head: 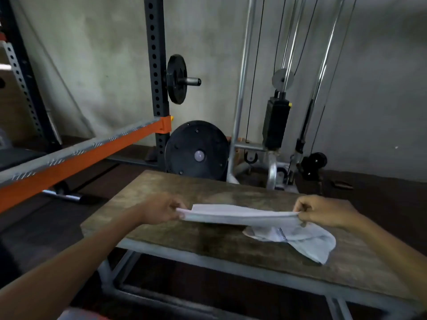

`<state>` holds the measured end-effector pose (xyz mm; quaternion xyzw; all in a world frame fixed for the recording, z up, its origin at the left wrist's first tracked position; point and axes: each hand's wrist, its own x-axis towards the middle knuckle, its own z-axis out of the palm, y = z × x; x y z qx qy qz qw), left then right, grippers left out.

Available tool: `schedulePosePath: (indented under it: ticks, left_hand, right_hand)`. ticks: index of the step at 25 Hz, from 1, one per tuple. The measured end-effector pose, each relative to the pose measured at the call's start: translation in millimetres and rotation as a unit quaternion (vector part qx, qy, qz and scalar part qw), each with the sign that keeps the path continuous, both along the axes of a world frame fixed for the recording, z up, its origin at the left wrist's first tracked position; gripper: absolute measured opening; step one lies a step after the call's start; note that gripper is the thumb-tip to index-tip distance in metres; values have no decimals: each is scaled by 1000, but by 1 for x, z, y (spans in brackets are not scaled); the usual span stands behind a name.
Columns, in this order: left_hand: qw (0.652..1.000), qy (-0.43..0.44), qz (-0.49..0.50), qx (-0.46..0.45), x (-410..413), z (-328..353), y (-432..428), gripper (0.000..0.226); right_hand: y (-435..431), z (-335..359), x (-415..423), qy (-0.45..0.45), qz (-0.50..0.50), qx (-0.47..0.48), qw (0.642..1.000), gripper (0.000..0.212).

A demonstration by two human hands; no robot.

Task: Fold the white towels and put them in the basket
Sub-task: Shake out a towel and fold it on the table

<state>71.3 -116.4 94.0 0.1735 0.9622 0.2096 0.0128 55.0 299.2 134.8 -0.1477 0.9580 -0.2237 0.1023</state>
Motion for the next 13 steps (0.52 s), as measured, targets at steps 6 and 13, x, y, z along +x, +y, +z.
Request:
schedulePosePath:
  ticks: [6,13]
  left_hand:
    - [988,-122,17,94,11,-96,10,14]
    - [915,-180,167,319,-37,-122,19,29]
  right_hand:
    - [13,-111,-3,-56,-23,-6,998,16]
    - [7,-139,-43,25,-71,-121,990,13]
